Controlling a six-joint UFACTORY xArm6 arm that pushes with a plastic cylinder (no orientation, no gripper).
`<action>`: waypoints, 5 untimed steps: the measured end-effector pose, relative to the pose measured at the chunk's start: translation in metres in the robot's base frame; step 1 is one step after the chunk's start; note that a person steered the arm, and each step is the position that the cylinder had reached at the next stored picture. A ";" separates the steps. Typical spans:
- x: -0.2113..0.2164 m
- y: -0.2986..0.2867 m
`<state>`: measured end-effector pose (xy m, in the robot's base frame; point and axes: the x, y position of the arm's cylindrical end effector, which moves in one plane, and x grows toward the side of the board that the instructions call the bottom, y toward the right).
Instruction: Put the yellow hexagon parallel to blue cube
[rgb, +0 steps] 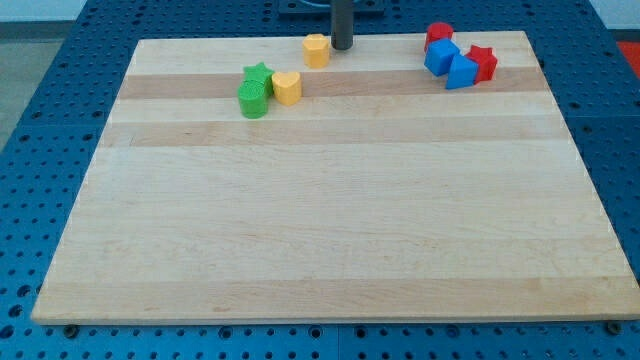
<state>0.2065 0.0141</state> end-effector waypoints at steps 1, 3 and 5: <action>-0.012 -0.002; -0.014 -0.042; -0.010 -0.055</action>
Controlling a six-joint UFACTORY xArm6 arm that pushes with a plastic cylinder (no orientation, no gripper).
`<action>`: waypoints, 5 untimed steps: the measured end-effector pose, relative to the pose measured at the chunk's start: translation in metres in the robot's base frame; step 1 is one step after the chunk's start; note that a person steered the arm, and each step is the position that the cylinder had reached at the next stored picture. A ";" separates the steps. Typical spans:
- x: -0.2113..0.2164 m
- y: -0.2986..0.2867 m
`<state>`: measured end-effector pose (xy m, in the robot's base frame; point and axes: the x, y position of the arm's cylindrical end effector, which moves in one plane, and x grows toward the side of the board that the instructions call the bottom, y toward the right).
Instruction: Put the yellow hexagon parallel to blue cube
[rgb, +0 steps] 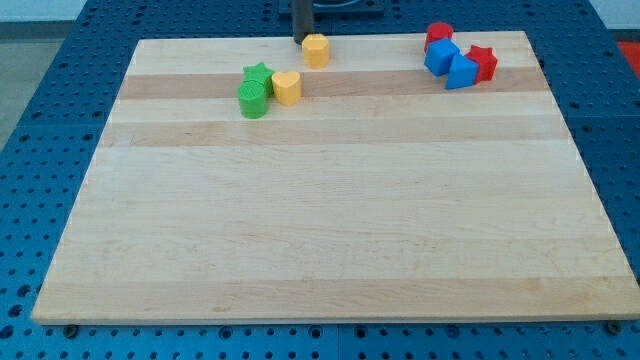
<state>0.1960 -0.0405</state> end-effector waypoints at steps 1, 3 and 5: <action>0.036 0.010; 0.054 0.010; -0.001 -0.017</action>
<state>0.1948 -0.0576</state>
